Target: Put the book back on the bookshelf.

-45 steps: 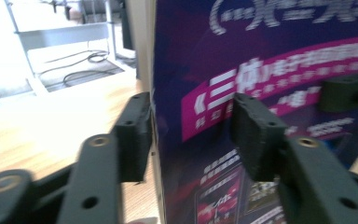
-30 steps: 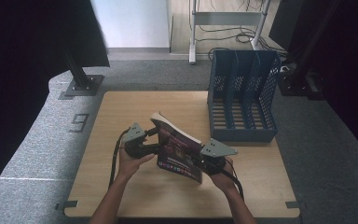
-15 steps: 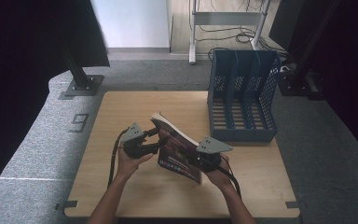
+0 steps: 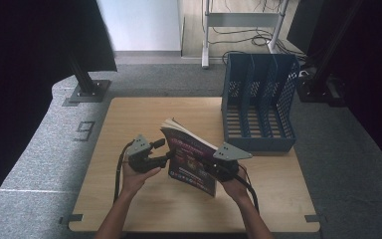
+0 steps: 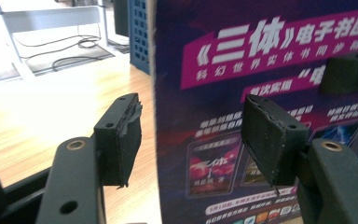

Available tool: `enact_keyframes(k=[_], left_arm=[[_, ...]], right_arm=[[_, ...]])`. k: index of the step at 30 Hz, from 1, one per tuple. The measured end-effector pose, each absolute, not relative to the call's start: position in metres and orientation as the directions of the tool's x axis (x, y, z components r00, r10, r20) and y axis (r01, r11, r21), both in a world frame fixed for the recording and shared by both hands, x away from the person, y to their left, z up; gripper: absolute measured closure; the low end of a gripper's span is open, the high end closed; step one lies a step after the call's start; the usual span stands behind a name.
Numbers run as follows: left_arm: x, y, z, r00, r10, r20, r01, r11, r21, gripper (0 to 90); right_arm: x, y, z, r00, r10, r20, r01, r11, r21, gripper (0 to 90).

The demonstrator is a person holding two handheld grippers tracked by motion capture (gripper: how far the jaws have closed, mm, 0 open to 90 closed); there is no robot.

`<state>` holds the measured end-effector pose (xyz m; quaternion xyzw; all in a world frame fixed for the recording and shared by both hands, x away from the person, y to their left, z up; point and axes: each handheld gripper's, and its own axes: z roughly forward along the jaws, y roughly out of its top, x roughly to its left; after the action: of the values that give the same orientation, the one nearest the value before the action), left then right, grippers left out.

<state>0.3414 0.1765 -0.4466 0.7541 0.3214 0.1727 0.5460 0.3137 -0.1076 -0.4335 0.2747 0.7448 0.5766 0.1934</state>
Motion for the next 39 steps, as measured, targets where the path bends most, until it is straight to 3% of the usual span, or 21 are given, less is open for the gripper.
enact_keyframes(k=[10,18,39], left_arm=[[0.326,0.183,-0.455,0.722,0.685,-0.098,0.322,-0.207,0.924,37.4],[0.321,0.169,-0.463,0.736,0.676,-0.026,0.304,-0.295,0.906,37.2],[0.324,0.174,-0.476,0.730,0.681,-0.060,0.365,-0.314,0.877,36.9]], right_arm=[[0.312,-0.114,-0.432,-0.757,0.649,0.083,0.210,0.120,0.970,81.9],[0.306,-0.122,-0.426,-0.736,0.672,0.084,0.190,0.085,0.978,81.9],[0.302,-0.146,-0.418,-0.677,0.729,0.106,0.169,0.014,0.985,81.9]])
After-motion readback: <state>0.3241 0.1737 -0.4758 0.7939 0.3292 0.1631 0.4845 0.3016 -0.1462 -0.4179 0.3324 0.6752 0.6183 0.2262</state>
